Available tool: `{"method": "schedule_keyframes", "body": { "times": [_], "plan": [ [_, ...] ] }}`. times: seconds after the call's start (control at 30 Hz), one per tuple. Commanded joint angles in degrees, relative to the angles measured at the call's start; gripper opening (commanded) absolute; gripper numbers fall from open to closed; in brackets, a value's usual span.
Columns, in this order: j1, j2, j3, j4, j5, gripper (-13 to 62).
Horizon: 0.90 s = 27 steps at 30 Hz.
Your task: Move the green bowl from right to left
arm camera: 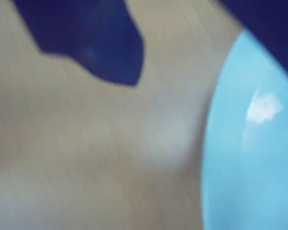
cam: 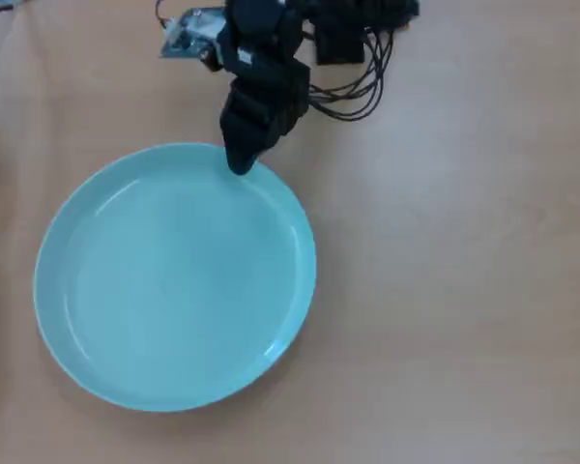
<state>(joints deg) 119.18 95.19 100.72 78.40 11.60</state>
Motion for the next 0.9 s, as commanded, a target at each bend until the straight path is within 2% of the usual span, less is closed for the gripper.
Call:
{"method": "schedule_keyframes", "body": {
  "times": [0.0, 0.87],
  "plan": [
    [0.5, 0.1, -1.4, -2.5, -1.1, 38.4],
    [0.8, -3.7, 7.8, -17.3, -1.4, 38.4]
  ]
}}
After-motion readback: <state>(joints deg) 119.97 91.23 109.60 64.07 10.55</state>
